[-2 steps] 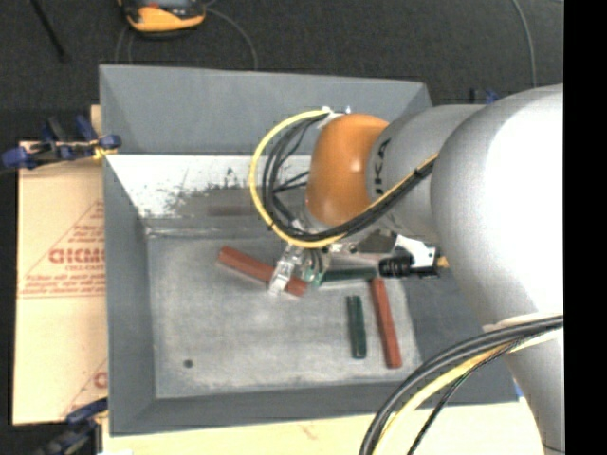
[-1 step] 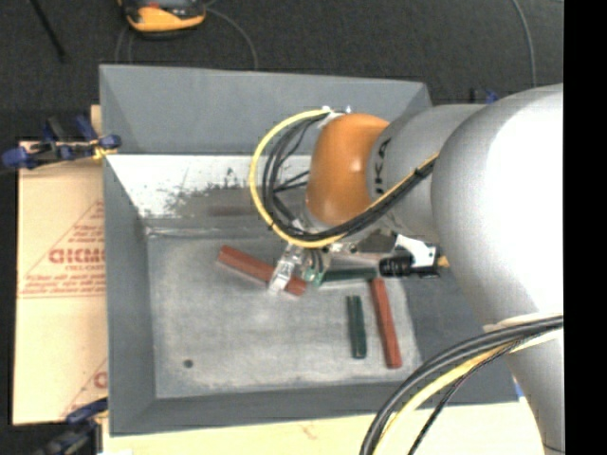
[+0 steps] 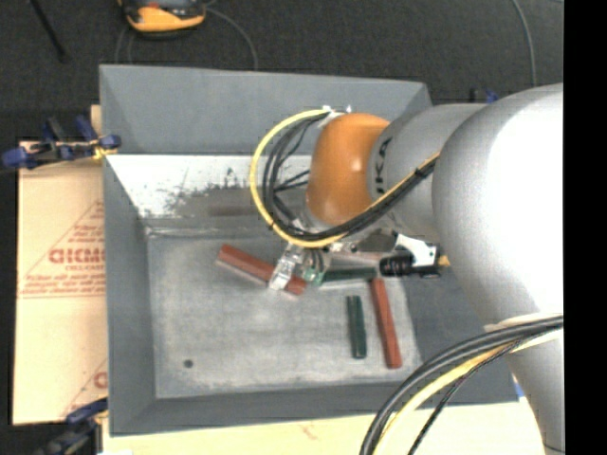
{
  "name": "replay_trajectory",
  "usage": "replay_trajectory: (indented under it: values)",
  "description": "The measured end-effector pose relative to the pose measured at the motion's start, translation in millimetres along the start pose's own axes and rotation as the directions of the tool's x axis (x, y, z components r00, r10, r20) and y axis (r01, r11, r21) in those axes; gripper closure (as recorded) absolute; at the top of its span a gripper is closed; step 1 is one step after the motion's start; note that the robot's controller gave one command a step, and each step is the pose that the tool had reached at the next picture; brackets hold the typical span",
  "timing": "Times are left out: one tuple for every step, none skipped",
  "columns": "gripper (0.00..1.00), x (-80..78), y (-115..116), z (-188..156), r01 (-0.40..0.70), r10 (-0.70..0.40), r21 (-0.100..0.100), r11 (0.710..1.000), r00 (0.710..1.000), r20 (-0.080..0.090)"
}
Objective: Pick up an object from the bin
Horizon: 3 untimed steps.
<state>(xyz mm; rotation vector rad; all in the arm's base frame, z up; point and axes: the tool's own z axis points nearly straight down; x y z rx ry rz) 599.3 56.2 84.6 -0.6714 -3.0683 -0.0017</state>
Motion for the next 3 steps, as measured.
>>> replay_trajectory:
  values:
    - [1.00,0.6,-1,-5,0.001,-0.001,0.000,1.000,1.000,0.003]
    - [1.00,0.0,0,-14,0.002,-0.002,-0.001,1.000,1.000,0.004]
    - [1.00,0.9,-1,-24,0.003,-0.003,0.001,1.000,1.000,0.000]
